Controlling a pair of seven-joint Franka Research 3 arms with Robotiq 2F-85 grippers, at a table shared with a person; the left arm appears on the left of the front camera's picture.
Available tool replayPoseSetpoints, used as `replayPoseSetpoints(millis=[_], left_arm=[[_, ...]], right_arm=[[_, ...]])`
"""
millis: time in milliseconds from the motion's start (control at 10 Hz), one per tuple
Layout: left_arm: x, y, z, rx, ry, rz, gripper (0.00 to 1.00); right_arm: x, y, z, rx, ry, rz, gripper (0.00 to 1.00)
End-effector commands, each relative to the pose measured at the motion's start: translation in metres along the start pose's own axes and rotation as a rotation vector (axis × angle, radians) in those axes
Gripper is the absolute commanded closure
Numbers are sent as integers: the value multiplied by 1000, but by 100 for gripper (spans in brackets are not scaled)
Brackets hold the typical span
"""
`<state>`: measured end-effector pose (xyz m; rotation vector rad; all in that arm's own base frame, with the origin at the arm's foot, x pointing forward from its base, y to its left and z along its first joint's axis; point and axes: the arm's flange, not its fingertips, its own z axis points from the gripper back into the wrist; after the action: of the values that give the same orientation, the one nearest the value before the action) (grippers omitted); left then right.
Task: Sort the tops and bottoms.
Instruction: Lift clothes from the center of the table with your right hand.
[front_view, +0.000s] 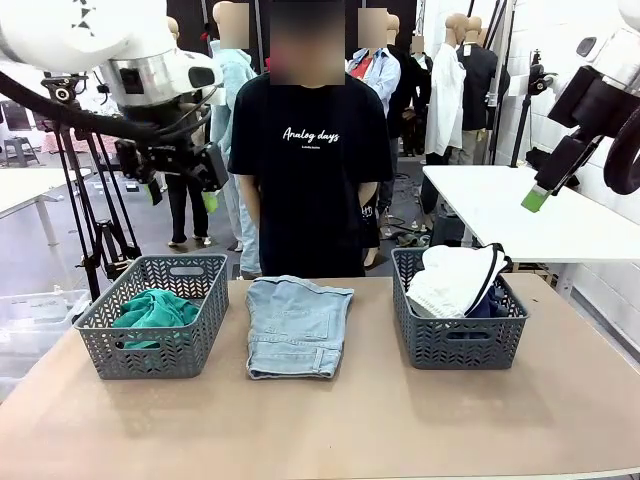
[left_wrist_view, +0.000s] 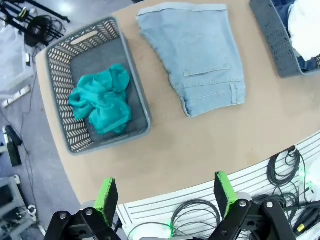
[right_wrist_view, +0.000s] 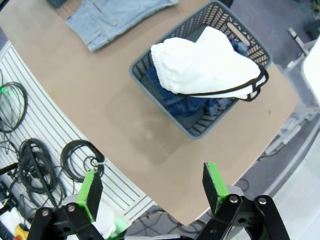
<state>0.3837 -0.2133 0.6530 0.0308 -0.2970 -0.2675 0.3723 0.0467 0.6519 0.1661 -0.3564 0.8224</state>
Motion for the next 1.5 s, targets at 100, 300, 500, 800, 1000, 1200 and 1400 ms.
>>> replayPoseSetpoints(millis=[100,300,500,800,1000,1200,1400], left_arm=[[-16,6,1,-11,-49,56,0],[-22,10,4,-16,-77,65,0],[-14,7,9,2,-49,39,0],[-14,7,9,2,-49,39,0],[-14,7,9,2,-49,39,0],[-14,7,9,2,-49,39,0],[-14,7,9,2,-49,39,0]], right_arm=[[1,1,-1,1,0,-11,0],[1,1,-1,1,0,-11,0],[1,1,-1,1,0,-11,0],[1,1,-1,1,0,-11,0],[1,1,-1,1,0,-11,0],[0,0,0,0,0,0,0],[22,-3,-17,31,-10,-14,0]])
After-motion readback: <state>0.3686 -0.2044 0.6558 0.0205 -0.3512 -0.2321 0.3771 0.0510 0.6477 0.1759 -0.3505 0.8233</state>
